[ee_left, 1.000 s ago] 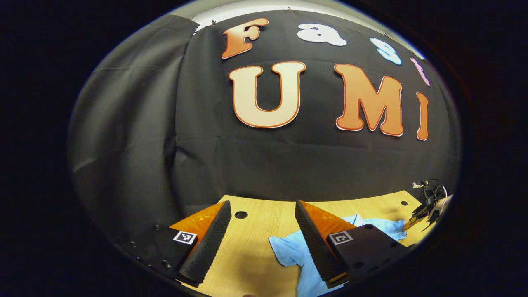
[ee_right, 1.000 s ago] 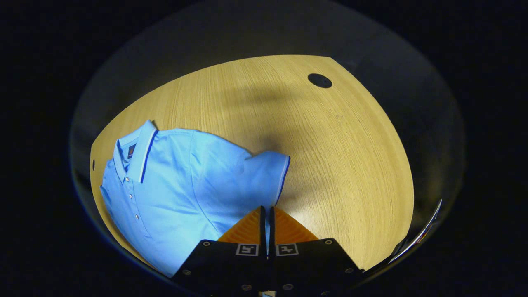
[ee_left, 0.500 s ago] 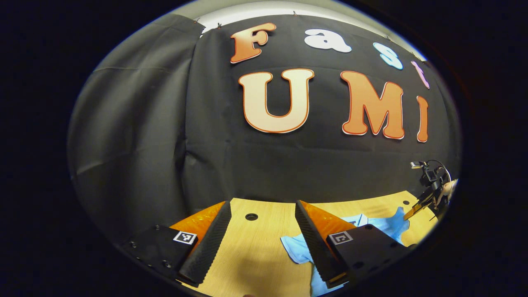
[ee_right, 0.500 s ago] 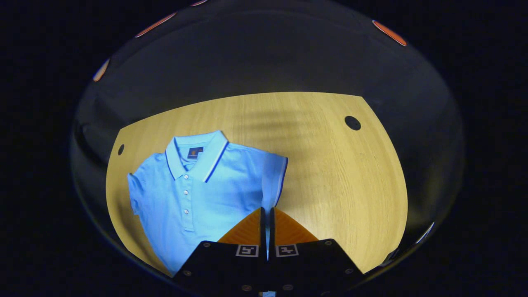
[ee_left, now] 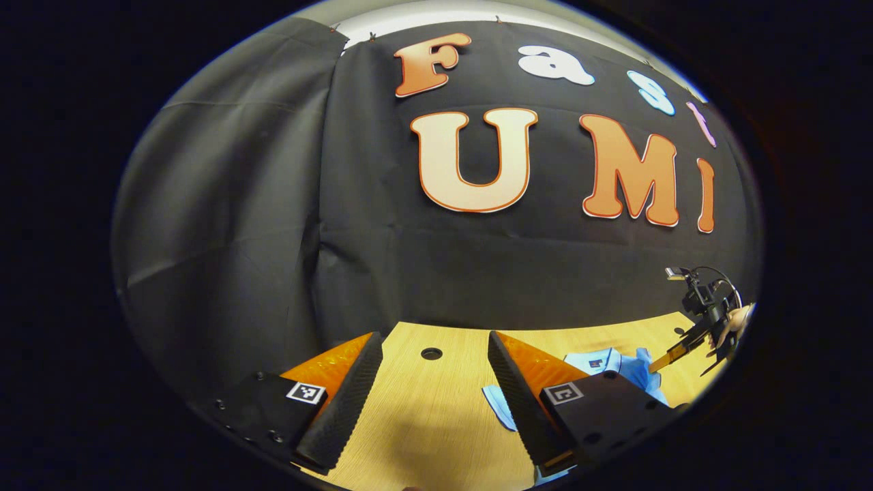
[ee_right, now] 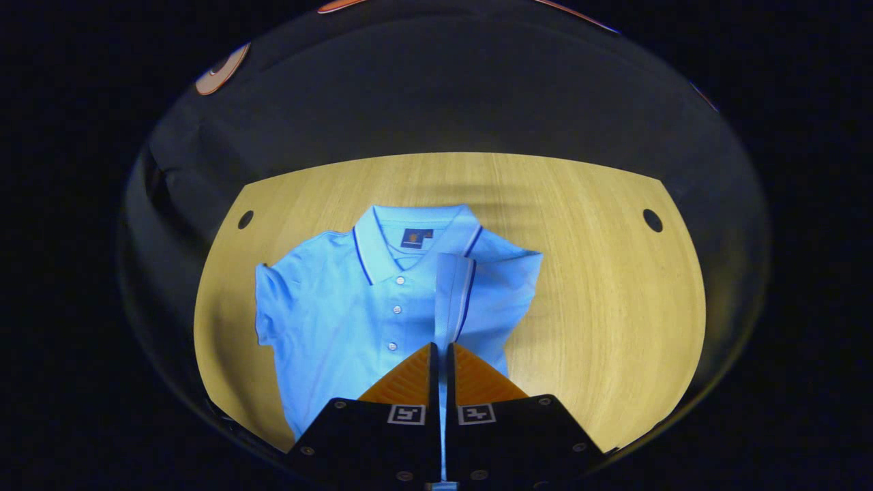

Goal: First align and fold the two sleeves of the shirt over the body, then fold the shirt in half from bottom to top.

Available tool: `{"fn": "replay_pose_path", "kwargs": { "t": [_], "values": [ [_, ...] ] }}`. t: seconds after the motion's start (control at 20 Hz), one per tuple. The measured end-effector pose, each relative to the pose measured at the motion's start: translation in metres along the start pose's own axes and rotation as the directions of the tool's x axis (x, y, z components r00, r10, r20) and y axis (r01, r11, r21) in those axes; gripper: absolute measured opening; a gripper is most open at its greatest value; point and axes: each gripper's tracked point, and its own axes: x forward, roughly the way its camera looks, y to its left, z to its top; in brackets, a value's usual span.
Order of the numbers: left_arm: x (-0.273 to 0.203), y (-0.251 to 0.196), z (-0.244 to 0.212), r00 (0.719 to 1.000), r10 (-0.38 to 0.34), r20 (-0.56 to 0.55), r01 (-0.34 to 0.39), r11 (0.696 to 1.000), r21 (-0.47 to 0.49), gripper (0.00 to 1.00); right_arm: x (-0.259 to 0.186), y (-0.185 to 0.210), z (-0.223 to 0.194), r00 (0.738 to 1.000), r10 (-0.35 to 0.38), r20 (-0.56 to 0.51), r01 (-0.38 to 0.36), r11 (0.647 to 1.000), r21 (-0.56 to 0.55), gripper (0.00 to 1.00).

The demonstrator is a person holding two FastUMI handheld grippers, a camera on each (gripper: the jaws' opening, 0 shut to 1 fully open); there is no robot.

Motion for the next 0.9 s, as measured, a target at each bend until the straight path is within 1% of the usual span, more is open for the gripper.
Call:
{"fn": "replay_pose_path", "kwargs": {
  "t": [0.05,0.1,0.15,0.2,0.25,0.3,0.35,0.4,0.45,0.55,0.6,0.65,0.7,0.9],
  "values": [
    [0.001,0.001,-0.004,1.0,0.001,-0.01,-0.002,1.0,-0.003,1.0,0.002,0.014,-0.003,0.999,0.044,-0.005,-0.044,0.999,-0.001,0.07],
    [0.002,0.001,-0.006,1.0,0.0,-0.014,0.0,1.0,-0.007,1.0,0.001,0.023,-0.006,0.997,0.071,-0.012,-0.071,0.997,-0.003,0.11],
    [0.003,0.001,-0.006,1.0,0.0,-0.018,-0.001,1.0,-0.009,1.0,-0.001,0.033,-0.007,0.995,0.097,-0.017,-0.097,0.995,0.002,0.12],
    [0.004,0.0,-0.009,1.0,0.001,-0.024,-0.001,1.0,-0.008,1.0,-0.003,0.039,-0.007,0.993,0.12,-0.011,-0.12,0.993,0.0,0.2],
    [0.006,-0.002,-0.01,1.0,0.0,-0.03,0.0,1.0,-0.006,1.0,-0.008,0.046,-0.006,0.99,0.142,0.011,-0.142,0.99,-0.013,0.34],
    [0.01,-0.005,-0.012,0.999,-0.003,-0.038,0.002,1.0,-0.006,1.0,-0.012,0.05,-0.002,0.988,0.154,0.032,-0.153,0.988,-0.019,0.4],
    [0.014,-0.007,-0.015,0.999,-0.005,-0.047,0.004,1.0,-0.007,1.0,-0.022,0.054,0.0,0.985,0.163,0.06,-0.162,0.987,-0.021,0.57],
    [0.017,-0.011,-0.018,0.998,-0.012,-0.059,0.011,1.0,-0.013,1.0,-0.03,0.055,0.004,0.981,0.171,0.086,-0.17,0.985,-0.017,0.78],
    [0.024,-0.02,-0.023,0.996,-0.031,-0.082,0.03,0.999,-0.021,1.0,-0.041,0.058,0.01,0.973,0.192,0.13,-0.193,0.981,-0.001,0.99],
    [0.036,-0.035,-0.037,0.989,-0.064,-0.135,0.06,0.998,-0.032,1.0,-0.057,0.057,0.015,0.964,0.211,0.165,-0.216,0.976,0.016,0.98],
    [0.042,-0.042,-0.043,0.983,-0.076,-0.167,0.07,0.997,-0.042,1.0,-0.062,0.052,0.015,0.962,0.208,0.176,-0.214,0.977,0.015,0.98],
    [0.049,-0.053,-0.053,0.969,-0.118,-0.216,0.105,0.992,-0.072,1.0,-0.072,0.039,0.014,0.963,0.188,0.195,-0.193,0.981,0.006,0.98],
    [0.057,-0.062,-0.058,0.958,-0.145,-0.247,0.126,0.988,-0.094,1.0,-0.077,0.032,0.01,0.964,0.18,0.197,-0.183,0.983,0.001,0.98],
    [0.086,-0.078,-0.085,0.905,-0.175,-0.389,0.142,0.984,-0.111,1.0,-0.086,0.002,-0.003,0.966,0.164,0.198,-0.174,0.984,0.034,0.98]
  ]
}}
